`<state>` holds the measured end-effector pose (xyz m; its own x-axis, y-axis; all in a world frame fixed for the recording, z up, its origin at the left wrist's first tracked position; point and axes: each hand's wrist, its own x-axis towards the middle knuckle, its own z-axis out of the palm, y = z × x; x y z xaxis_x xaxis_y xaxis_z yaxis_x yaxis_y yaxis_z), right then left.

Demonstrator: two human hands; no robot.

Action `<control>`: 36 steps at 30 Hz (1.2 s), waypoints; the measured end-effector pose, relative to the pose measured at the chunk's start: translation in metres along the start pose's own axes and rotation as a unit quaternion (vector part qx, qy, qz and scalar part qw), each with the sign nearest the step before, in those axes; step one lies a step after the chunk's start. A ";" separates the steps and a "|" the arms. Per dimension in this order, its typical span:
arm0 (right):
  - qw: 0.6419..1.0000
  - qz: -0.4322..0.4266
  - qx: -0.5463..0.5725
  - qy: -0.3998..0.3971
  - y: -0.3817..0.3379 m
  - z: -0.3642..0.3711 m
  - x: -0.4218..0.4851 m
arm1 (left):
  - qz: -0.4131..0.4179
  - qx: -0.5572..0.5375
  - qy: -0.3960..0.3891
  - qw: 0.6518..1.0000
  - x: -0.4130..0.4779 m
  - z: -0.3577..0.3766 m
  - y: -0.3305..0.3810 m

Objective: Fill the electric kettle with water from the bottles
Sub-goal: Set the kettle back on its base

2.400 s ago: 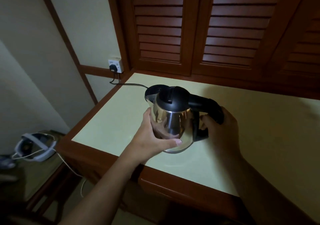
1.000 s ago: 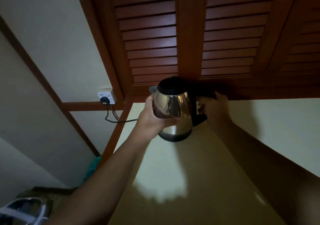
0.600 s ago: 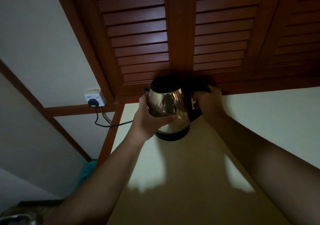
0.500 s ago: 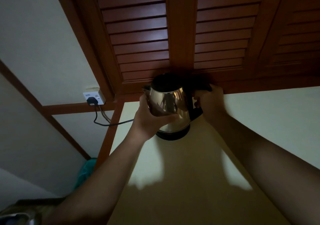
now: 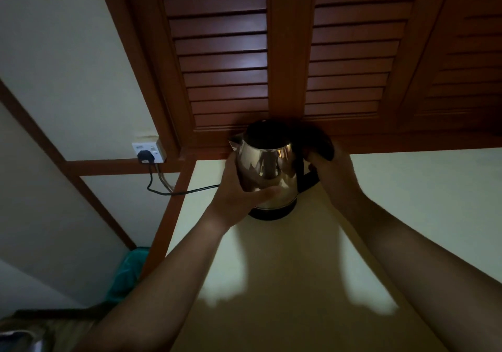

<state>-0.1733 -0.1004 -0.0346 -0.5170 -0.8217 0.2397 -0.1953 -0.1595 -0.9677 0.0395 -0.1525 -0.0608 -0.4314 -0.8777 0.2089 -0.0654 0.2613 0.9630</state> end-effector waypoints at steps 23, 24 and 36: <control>0.986 0.140 -0.084 -0.010 0.040 0.016 -0.046 | -0.090 0.025 0.025 0.995 -0.015 -0.011 -0.040; 0.986 0.145 -0.084 -0.010 0.040 0.016 -0.047 | -0.093 0.025 0.026 0.995 -0.015 -0.011 -0.038; 0.992 0.118 -0.011 -0.051 0.033 0.043 -0.115 | 0.026 0.332 -0.077 0.940 0.002 -0.054 -0.033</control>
<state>-0.0844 -0.0350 -0.0975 -0.4630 -0.8864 -0.0041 -0.0965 0.0550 -0.9938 0.0893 -0.1846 -0.0831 -0.5712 -0.8016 0.1765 -0.5655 0.5402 0.6233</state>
